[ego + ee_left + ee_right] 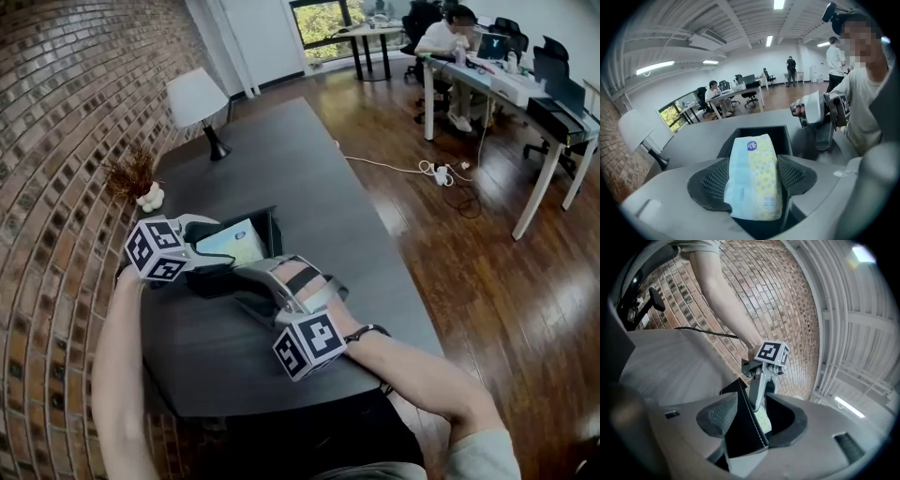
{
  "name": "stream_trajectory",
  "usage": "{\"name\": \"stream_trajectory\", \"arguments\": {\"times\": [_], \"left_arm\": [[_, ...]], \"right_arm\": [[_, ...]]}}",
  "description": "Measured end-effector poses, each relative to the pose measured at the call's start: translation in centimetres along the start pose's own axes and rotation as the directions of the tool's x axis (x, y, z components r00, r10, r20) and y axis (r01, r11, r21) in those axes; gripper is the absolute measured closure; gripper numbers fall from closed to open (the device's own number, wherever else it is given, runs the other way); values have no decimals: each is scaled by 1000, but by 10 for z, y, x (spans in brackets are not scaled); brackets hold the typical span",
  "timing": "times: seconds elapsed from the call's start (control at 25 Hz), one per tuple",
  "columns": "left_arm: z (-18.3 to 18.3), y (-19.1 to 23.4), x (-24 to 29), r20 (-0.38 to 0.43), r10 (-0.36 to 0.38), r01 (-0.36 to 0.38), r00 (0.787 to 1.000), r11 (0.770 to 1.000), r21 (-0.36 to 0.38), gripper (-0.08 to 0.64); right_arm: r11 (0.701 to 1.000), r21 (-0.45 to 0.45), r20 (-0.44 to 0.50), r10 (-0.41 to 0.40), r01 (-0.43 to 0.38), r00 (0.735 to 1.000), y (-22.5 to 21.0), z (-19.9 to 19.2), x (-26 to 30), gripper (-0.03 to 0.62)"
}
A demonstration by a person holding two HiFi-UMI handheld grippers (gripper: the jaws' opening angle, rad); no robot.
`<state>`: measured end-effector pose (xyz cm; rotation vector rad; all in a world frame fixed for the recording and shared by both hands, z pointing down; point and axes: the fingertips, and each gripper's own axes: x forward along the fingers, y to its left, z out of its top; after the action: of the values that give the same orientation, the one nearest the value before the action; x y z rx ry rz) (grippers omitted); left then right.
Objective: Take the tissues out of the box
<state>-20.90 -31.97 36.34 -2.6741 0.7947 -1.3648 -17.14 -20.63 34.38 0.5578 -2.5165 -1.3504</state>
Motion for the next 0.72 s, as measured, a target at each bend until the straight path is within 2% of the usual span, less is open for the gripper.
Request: {"name": "stream_trajectory", "arguments": {"times": [0.2,0.32,0.4,0.48,0.64,0.72], "left_arm": [[-11,2,10,-123,-63,61,990,998,-21,213],[-13,3,16,-152,-104,98,983,994,-49,196],[-14,4,17,-165,-105,101,981,994,-35,185],[-15,4,16,-168,-96,92,981,995,-30,181],[-13,2,19,-136,-121,110,983,990,-86,210],[-13,2,20,-115,-109,100,987,991,-84,208]], "right_arm": [[1000,2,0,3,-3,1000,1,0,0,392],[1000,2,-2,4,-4,1000,1,-1,1,393],[1000,1,0,6,-6,1000,1,1,2,393],[1000,-4,4,11,-11,1000,2,3,3,392],[1000,-3,2,17,-17,1000,3,2,3,392],[1000,6,2,21,-21,1000,5,0,4,393]]}}
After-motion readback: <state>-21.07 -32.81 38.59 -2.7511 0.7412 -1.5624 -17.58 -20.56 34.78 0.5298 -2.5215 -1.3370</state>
